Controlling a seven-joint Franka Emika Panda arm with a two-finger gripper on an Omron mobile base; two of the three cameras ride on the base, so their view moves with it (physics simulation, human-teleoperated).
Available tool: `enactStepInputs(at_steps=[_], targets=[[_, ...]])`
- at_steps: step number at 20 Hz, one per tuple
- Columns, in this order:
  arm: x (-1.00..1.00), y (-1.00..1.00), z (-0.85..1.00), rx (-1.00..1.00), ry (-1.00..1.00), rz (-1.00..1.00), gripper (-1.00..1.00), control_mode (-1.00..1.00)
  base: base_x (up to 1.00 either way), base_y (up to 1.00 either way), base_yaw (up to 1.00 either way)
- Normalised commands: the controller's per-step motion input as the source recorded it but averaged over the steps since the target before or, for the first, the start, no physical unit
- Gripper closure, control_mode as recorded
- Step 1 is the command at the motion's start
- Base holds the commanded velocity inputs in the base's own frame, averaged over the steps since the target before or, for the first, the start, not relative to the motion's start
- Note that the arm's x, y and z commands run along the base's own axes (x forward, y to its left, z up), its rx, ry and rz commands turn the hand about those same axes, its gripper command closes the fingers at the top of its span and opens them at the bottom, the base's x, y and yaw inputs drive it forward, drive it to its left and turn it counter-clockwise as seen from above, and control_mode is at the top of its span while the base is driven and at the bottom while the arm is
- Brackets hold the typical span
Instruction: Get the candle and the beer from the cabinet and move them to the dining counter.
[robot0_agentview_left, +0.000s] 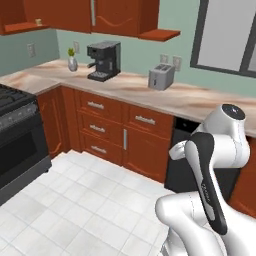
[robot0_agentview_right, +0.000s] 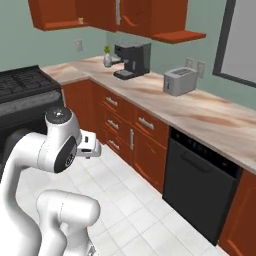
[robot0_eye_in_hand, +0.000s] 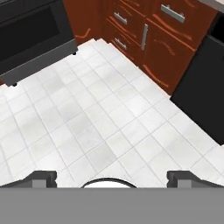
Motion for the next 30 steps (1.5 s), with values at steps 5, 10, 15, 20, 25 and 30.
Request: enactStepInputs(at_steps=[5,10,15,20,25,30], targets=[[0.0,0.0,0.0,0.0,0.0,0.0,-1.0,1.0,0.79,-0.05,0.27],[0.0,0.0,0.0,0.0,0.0,0.0,-1.0,1.0,0.76,-0.06,0.29],[0.0,0.0,0.0,0.0,0.0,0.0,-1.0,1.0,0.74,-0.07,0.32],[0.0,0.0,0.0,0.0,0.0,0.0,-1.0,1.0,0.72,-0.06,0.34],[0.0,0.0,0.0,0.0,0.0,0.0,-1.0,1.0,0.75,-0.06,0.29],[0.0,0.0,0.0,0.0,0.0,0.0,-1.0,1.0,0.78,-0.06,0.25]])
